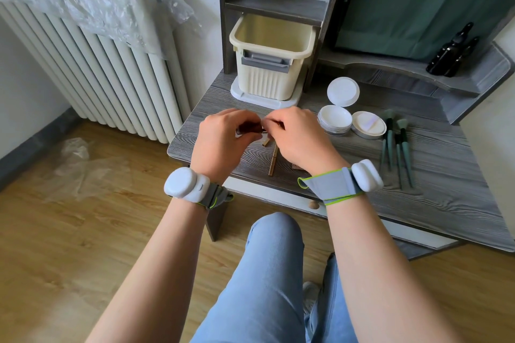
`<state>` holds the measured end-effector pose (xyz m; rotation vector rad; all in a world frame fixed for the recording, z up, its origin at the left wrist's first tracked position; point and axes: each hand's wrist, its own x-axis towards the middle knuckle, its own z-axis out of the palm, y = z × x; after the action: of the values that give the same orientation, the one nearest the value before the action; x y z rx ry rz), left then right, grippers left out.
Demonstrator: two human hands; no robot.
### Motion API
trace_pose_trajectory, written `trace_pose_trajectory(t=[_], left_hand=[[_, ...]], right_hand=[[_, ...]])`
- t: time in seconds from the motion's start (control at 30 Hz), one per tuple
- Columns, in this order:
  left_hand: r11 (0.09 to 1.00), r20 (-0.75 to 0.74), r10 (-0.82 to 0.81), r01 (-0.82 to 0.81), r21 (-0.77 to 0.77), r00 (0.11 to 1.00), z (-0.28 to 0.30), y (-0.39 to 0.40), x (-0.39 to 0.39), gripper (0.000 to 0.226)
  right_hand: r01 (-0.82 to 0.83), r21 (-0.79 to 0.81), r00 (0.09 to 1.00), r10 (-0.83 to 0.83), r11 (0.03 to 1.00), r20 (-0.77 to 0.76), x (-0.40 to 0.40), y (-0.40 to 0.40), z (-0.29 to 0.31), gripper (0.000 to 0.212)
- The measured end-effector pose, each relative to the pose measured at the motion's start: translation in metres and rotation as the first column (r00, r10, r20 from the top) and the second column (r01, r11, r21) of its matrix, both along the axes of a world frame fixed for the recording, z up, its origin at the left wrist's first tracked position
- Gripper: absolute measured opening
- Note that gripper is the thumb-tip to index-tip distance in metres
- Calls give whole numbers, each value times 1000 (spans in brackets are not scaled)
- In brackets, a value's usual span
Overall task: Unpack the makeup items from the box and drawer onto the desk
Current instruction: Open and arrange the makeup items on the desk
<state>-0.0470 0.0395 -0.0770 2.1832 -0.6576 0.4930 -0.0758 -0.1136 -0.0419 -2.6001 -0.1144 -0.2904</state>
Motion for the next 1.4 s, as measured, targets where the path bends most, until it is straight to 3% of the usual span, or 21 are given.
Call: trace_pose_trajectory(t=[0.1, 0.3, 0.43, 0.6, 0.8, 0.9, 1.0, 1.4], left_hand=[[1000, 4, 4, -4, 14, 1000, -1, 4, 3, 21], [998, 18, -13, 11, 63, 1000, 4, 5, 4, 21], [996, 51, 4, -9, 88, 999, 6, 8, 3, 17], [994, 34, -2, -1, 107, 999, 1, 6, 2, 17], [998, -98, 2, 5, 70, 995, -4, 5, 5, 22], [1000, -241, -25, 27, 6, 970, -3, 9, 9, 22], [998, -267, -37, 25, -49, 963, 0, 11, 9, 19], [997, -284, -7, 29, 75, 959, 7, 18, 12, 18]], right_hand=[[-57, 51, 997, 54, 997, 46, -3, 0, 3, 12], [42, -126, 977, -14, 991, 214, 0, 4, -6, 33], [5, -199, 997, 11, 980, 82, -1, 5, -2, 42], [10, -447, 999, 5, 895, 34, -2, 9, -1, 18], [138, -430, 978, -55, 892, 199, 4, 13, -12, 24], [152, -348, 955, -47, 925, 293, 5, 11, -16, 29], [169, -275, 917, -50, 947, 395, 5, 9, -16, 31], [217, -225, 902, -107, 950, 418, 11, 3, -26, 25]])
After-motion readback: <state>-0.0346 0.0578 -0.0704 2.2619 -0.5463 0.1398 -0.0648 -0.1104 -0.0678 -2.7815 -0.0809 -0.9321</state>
